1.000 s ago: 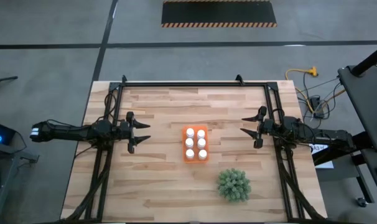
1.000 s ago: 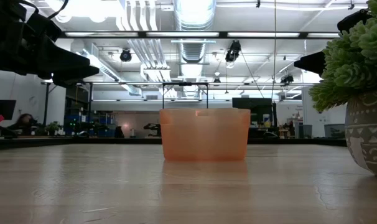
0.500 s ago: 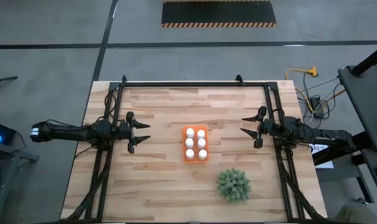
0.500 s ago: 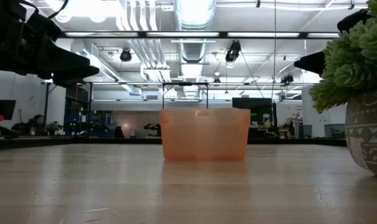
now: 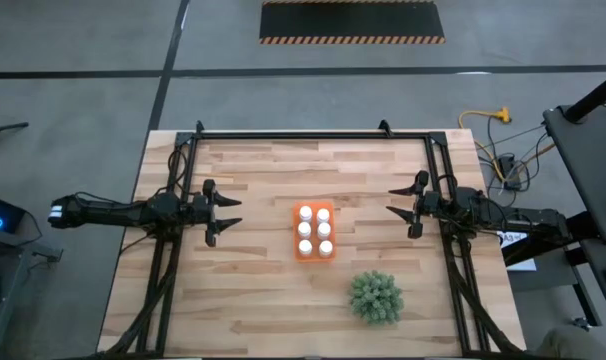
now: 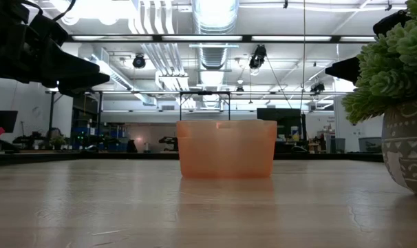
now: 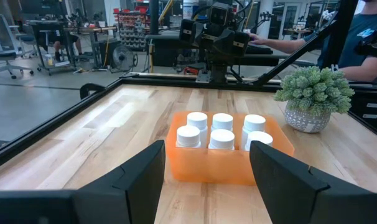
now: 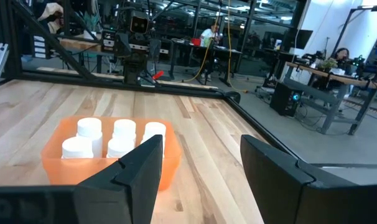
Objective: Pick and place pill bottles into a basket
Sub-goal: Return to Home Position
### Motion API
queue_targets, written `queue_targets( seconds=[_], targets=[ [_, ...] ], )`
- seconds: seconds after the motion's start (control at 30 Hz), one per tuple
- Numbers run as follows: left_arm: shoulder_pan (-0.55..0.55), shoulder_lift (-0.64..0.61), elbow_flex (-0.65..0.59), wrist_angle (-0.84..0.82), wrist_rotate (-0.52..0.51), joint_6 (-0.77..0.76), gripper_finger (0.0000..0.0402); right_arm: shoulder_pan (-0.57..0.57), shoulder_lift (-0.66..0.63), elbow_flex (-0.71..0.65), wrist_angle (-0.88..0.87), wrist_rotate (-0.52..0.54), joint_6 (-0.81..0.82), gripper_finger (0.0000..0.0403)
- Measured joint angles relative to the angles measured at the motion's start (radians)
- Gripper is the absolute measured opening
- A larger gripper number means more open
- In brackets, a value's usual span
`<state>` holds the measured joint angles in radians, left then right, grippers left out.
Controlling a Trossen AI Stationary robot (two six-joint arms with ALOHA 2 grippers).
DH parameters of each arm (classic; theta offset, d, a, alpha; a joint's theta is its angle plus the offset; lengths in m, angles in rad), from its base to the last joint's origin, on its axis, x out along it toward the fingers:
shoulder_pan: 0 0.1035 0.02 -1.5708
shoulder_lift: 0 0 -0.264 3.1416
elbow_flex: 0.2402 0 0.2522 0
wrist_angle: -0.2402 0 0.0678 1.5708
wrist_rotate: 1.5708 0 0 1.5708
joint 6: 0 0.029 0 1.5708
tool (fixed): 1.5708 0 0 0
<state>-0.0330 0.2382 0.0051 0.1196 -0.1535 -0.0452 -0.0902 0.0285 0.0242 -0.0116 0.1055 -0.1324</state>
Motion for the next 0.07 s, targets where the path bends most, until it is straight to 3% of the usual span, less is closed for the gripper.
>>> queue_targets(
  seconds=[0.07],
  targets=[
    [0.000,0.000,0.000,0.000,0.000,0.000,0.0218,0.000,0.000,0.000,0.000,0.000,0.000,0.0206]
  ],
)
